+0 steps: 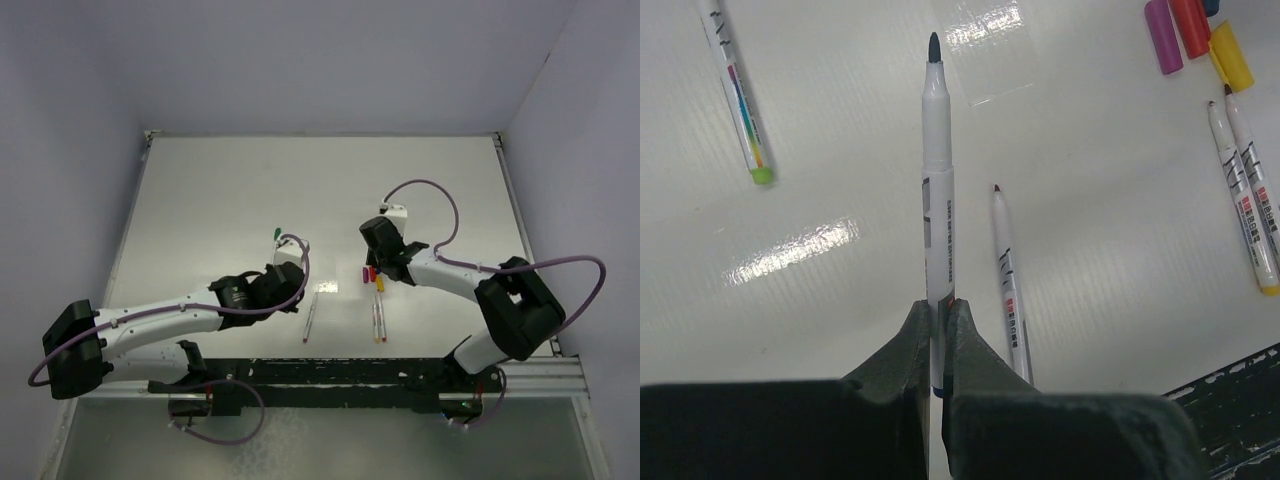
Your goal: Insert the pens into the pen caps
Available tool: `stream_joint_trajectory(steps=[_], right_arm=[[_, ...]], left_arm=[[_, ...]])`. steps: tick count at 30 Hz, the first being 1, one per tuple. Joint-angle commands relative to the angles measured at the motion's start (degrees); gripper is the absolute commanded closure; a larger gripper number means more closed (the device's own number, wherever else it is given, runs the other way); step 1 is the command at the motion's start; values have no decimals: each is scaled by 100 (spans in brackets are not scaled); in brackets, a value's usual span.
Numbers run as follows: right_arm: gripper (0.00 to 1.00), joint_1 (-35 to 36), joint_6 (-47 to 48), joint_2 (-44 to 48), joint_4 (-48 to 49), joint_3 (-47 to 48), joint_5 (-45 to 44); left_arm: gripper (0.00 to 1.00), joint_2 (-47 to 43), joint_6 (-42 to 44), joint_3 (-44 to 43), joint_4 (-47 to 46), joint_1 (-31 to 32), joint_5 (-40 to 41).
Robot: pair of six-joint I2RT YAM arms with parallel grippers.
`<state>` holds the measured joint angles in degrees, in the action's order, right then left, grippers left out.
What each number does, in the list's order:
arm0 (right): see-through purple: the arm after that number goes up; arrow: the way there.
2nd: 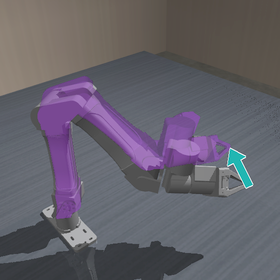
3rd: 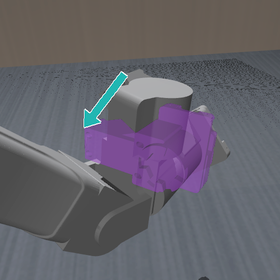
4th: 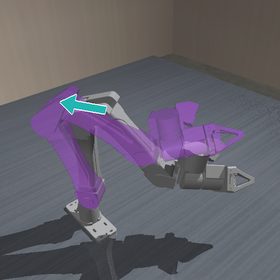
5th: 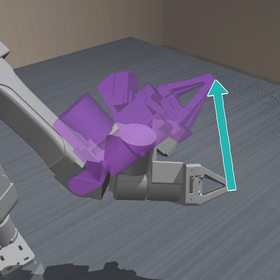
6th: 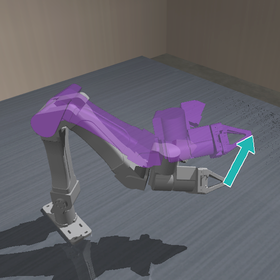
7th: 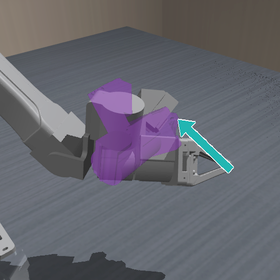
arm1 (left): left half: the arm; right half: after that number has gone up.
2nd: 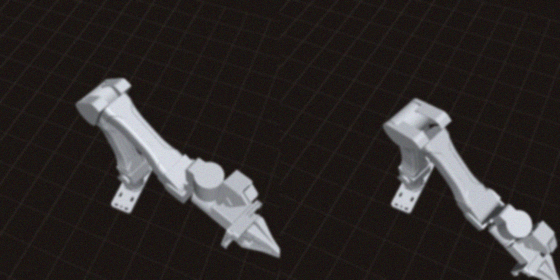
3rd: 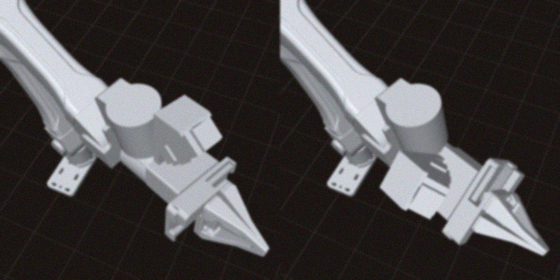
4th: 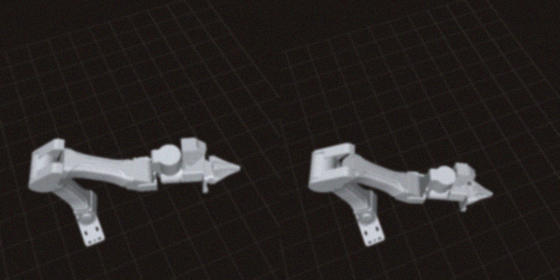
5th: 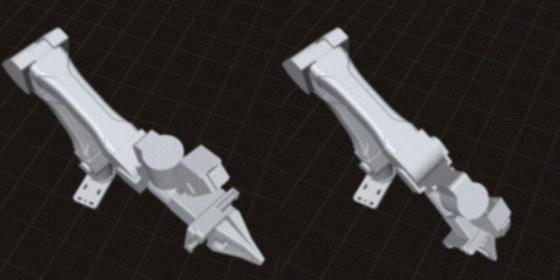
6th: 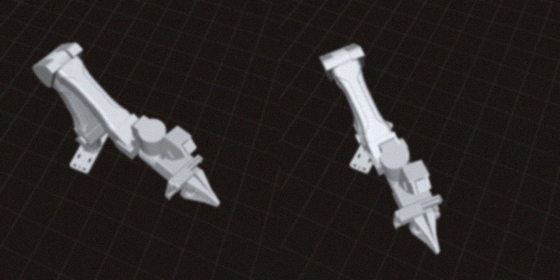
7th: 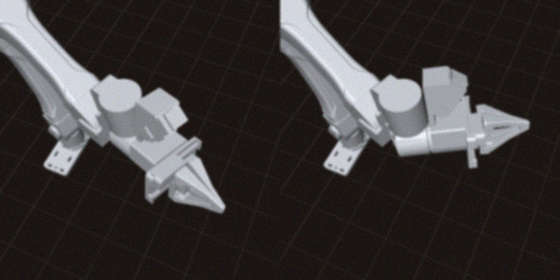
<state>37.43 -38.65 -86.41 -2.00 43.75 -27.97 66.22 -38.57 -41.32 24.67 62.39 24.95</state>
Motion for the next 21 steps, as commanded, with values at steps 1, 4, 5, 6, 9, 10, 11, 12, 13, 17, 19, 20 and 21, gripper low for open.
stream_joint_trajectory(steps=[1, 4, 5, 6, 9, 10, 11, 12, 13, 17, 19, 20, 21], right_arm=[[66, -58, -178, -108, 41, 207, -249], [66, -106, -250, -122, 50, 158, -258], [66, -124, -260, -122, 58, 140, -249], [66, -138, -265, -129, 59, 137, -231], [66, -164, -295, -184, 51, 134, -178], [66, -167, -311, -202, 49, 128, -156], [66, -166, -324, -226, 50, 126, -122], [66, -172, -341, -246, 51, 118, -95], [65, -174, -363, -263, 58, 110, -75], [65, -176, -428, -359, 57, 88, -8], [64, -176, -453, -415, 66, 73, 14], [64, -176, -458, -447, 64, 74, 24], [65, -178, -471, -475, 60, 73, 46]], left_arm=[[100, -124, 69, 40, -118, 19, 132], [100, -156, 57, 82, -111, 19, 124], [100, -161, 52, 93, -110, 19, 122], [100, -162, 41, 97, -111, 19, 124], [100, -162, 42, 97, -112, 19, 124], [100, -154, 42, 98, -124, 19, 118], [100, -153, 43, 98, -131, 19, 115], [100, -151, 42, 90, -137, 19, 115], [100, -145, 42, 89, -147, 19, 109], [100, -121, 47, 96, -147, 19, 98], [100, -109, 43, 98, -154, 19, 98], [100, -108, 42, 98, -155, 19, 98], [100, -100, 42, 98, -152, 14, 90]])
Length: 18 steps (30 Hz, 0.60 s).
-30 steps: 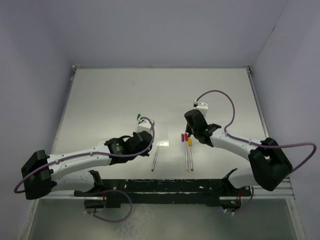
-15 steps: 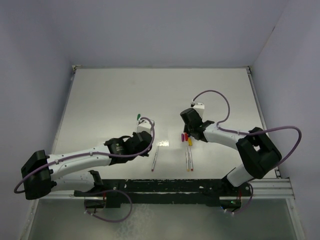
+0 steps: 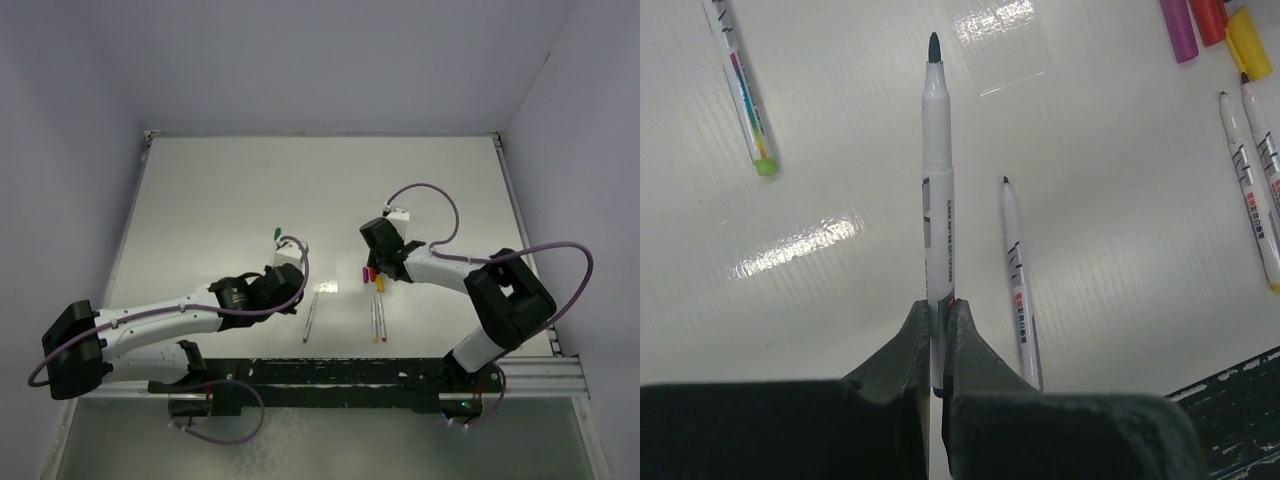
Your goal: Insert the pens into the pen caps
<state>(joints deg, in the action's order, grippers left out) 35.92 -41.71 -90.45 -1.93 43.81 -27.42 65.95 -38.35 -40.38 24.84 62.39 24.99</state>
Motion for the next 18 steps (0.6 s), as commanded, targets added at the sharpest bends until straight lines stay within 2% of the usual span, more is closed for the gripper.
stream_joint_trajectory(steps=[1, 10, 18], right_arm=[[65, -32, -181, -93, 53, 66, 10], [64, -34, -376, -183, 64, -102, 255], [64, -24, -403, -136, -120, -206, 120]], left_arm=[[100, -77, 20, -3, -172, 18, 92], [100, -52, 25, 3, -189, 19, 111], [100, 35, 46, -27, -248, 17, 110]])
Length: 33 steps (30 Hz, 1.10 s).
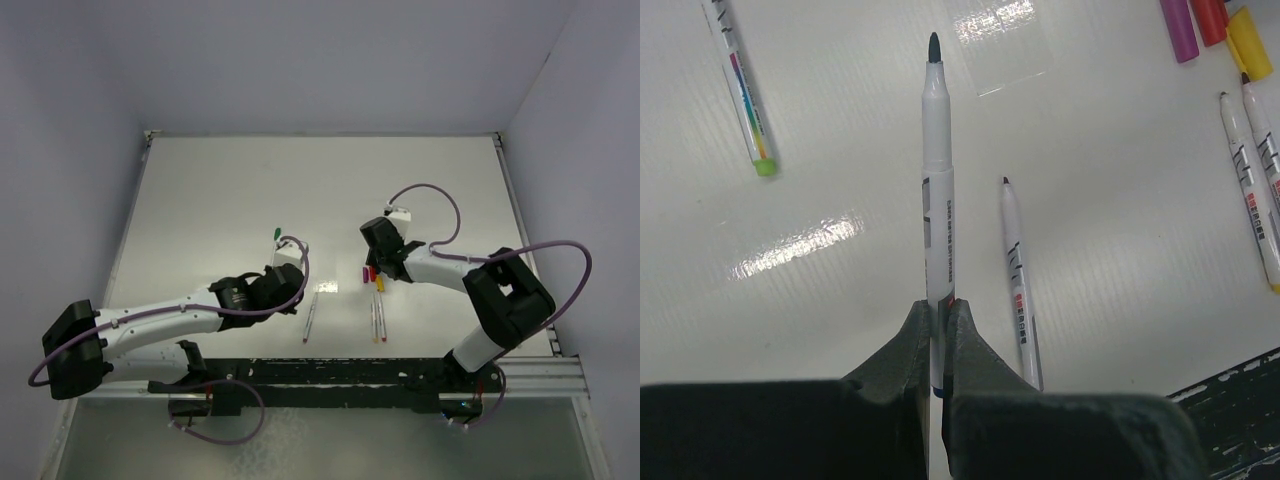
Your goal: Insert the pens into the pen caps
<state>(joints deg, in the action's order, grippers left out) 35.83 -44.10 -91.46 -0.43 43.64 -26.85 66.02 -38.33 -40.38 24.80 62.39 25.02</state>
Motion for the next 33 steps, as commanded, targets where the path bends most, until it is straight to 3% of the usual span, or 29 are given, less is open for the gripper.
stream_joint_trajectory(steps=[1, 15, 33], right_arm=[[65, -12, -188, -20, -281, -227, 78], [65, 247, -319, 204, -865, -481, -5], [67, 317, -9, -692, -1465, 53, 128]], left_arm=[[100, 38, 52, -38, -244, 18, 108], [100, 85, 125, -158, -223, 19, 170], [100, -47, 46, -115, -118, 19, 217]])
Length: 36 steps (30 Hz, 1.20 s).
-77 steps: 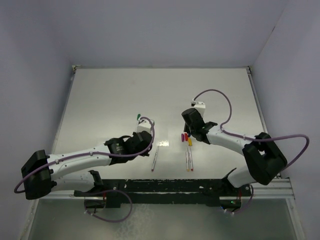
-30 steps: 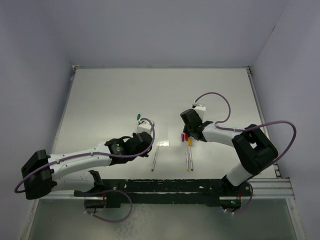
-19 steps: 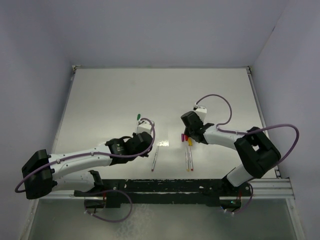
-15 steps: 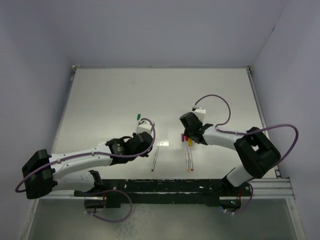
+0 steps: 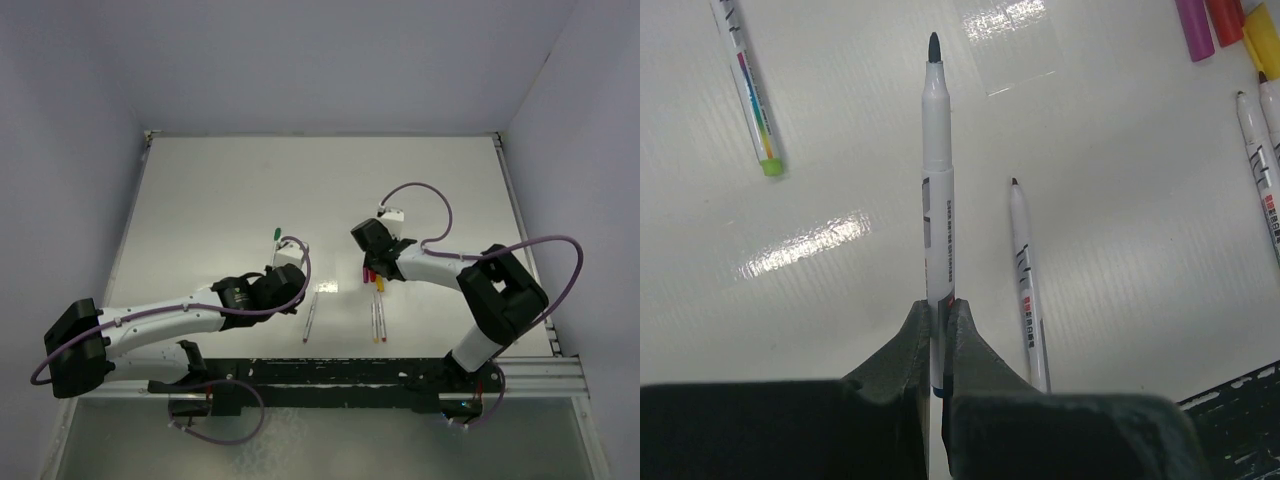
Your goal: Insert the pens into the pen caps
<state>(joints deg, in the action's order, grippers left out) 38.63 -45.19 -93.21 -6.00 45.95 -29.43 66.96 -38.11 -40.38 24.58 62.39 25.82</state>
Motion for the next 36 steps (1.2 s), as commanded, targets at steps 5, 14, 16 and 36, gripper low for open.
stream_joint_trajectory(steps=[5, 14, 16, 36], right_arm=[[67, 84, 71, -543, -976, -312, 527], [66, 233, 101, -549, -1275, -381, 649], [66, 241, 80, -542, -1289, -423, 650], [100, 248, -12, -525, -1325, -500, 709]], left_arm=[[100, -151, 23, -102, -98, 18, 191], [100, -96, 23, -127, -109, 18, 201], [100, -95, 23, -136, -111, 18, 200], [100, -306, -131, -32, 60, 19, 256]])
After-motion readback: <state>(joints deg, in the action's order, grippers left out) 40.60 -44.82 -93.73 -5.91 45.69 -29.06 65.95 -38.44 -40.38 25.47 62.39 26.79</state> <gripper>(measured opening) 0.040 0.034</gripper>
